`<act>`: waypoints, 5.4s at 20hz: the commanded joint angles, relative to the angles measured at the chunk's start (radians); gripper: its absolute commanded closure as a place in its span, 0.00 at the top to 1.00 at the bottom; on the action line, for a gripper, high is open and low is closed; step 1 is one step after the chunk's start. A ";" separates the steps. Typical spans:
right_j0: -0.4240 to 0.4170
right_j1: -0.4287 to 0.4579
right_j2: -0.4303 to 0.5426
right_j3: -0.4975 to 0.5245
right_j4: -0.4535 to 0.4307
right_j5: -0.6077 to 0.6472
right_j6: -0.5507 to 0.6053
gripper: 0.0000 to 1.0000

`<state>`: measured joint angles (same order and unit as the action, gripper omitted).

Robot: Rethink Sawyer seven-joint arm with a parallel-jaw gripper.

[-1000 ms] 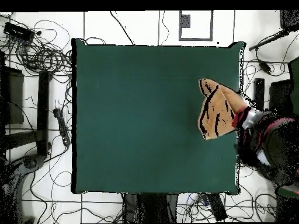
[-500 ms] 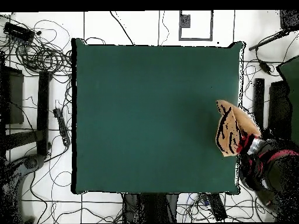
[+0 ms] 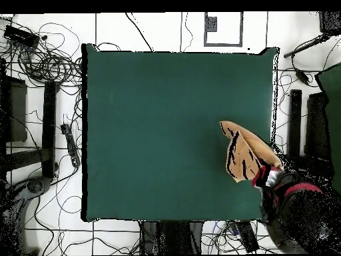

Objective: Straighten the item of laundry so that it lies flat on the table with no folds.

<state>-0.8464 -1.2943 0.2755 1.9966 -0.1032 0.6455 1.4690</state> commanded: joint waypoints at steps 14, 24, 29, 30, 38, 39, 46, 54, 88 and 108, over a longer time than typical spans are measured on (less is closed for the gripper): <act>-0.201 -0.150 0.326 0.421 0.129 -0.198 -0.404 0.00; -0.340 -0.145 0.479 0.502 0.102 -0.269 -0.352 0.00; -0.387 -0.156 0.538 0.524 0.070 -0.291 -0.317 0.00; -0.389 -0.160 0.542 0.526 0.064 -0.289 -0.309 0.00; -0.409 -0.222 0.579 0.549 0.110 -0.261 -0.326 0.00; -0.407 -0.232 0.576 0.549 0.118 -0.254 -0.334 0.00; -0.342 -0.355 0.461 0.586 0.280 -0.181 -0.510 0.00; -0.215 -0.462 0.197 0.625 0.355 -0.112 -0.685 0.00; -0.131 -0.326 0.051 0.627 0.336 -0.227 -0.805 0.00; -0.204 -0.076 0.230 0.646 0.068 -0.536 -0.441 0.00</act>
<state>-1.0557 -1.5333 0.3973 2.5042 0.0826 0.2050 0.9888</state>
